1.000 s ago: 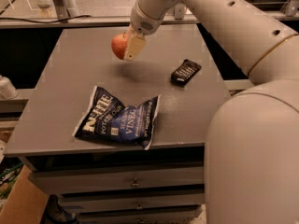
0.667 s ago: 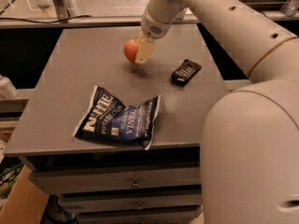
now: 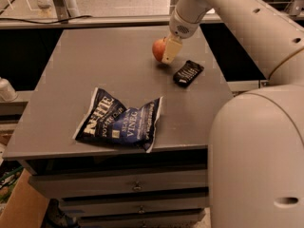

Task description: Move apple near rxbar chocolate

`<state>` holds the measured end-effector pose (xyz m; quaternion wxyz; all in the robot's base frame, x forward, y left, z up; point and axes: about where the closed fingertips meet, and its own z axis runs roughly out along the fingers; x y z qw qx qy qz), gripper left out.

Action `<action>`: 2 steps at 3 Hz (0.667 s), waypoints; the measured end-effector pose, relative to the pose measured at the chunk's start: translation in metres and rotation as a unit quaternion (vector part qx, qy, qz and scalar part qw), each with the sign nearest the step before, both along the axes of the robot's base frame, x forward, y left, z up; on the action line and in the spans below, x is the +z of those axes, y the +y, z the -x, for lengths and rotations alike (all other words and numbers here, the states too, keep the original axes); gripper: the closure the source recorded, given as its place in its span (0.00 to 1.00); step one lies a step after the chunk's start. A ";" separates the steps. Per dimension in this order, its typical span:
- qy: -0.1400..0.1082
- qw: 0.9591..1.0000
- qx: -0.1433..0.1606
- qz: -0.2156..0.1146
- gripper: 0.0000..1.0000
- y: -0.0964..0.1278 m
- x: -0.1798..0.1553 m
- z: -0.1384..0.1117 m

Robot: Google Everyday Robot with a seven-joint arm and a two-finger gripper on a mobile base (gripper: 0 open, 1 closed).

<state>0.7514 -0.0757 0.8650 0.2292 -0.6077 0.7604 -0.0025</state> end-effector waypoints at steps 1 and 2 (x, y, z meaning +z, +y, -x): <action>-0.004 0.999 -0.039 0.011 1.00 -0.037 0.004 -0.001; 0.008 0.998 -0.065 0.019 1.00 -0.062 -0.006 0.004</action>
Offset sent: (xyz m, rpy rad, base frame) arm -0.0138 -0.0968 -0.0116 -0.0550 0.0380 -0.2008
